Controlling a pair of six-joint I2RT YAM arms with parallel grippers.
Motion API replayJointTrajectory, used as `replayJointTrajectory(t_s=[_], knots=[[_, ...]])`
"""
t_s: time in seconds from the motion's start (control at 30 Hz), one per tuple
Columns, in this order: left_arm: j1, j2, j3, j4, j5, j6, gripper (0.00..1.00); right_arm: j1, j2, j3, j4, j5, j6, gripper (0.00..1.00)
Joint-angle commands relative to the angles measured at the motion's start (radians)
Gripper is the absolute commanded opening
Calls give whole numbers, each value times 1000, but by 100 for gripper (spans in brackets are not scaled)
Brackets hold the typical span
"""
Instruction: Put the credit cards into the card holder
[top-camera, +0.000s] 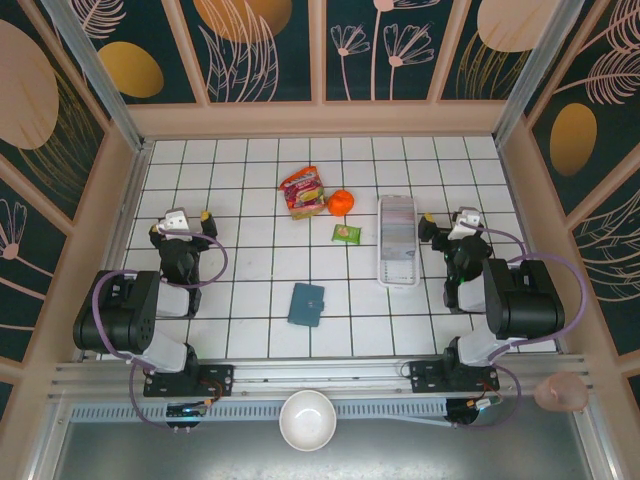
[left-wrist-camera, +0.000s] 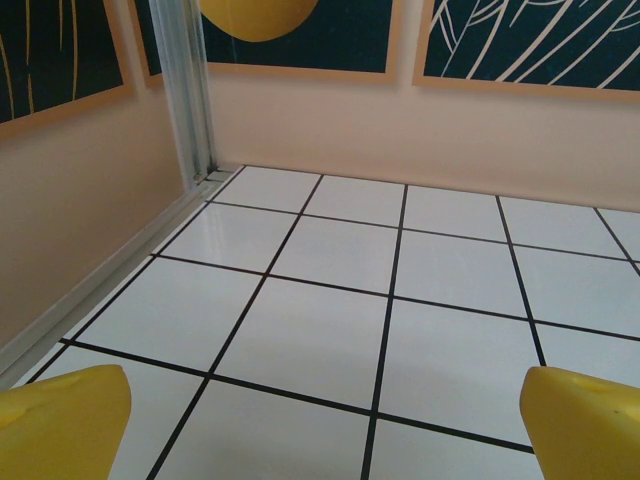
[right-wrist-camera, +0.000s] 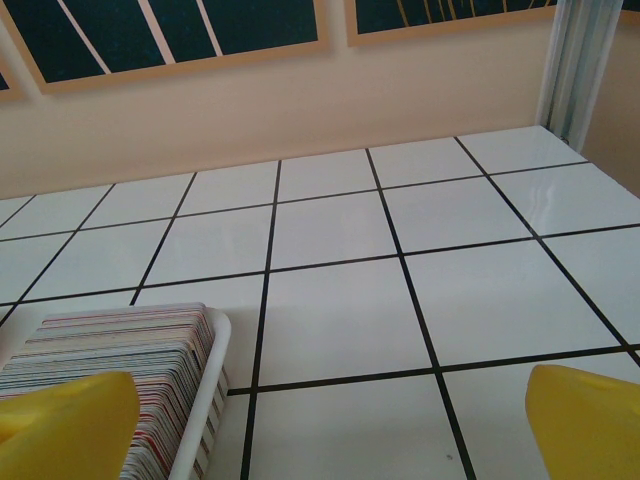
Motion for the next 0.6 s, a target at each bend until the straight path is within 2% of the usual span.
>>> replayJointTrajectory(t_s=[0.0, 0.4, 0.43, 0.5, 0.57], knots=[[6, -7, 4, 19, 18, -14, 99, -4, 1, 15, 12, 0, 8, 99], [7, -13, 1, 27, 26, -13, 99, -1, -5, 7, 23, 18, 9, 99], [7, -37, 10, -2, 48, -4, 99, 5, -25, -1, 23, 49, 15, 99], [6, -150, 50, -180, 68, -3, 99, 32, -122, -16, -27, 95, -8, 99], [6, -300, 106, -416, -4, -102, 99, 81, -286, -2, -178, 178, -18, 99]])
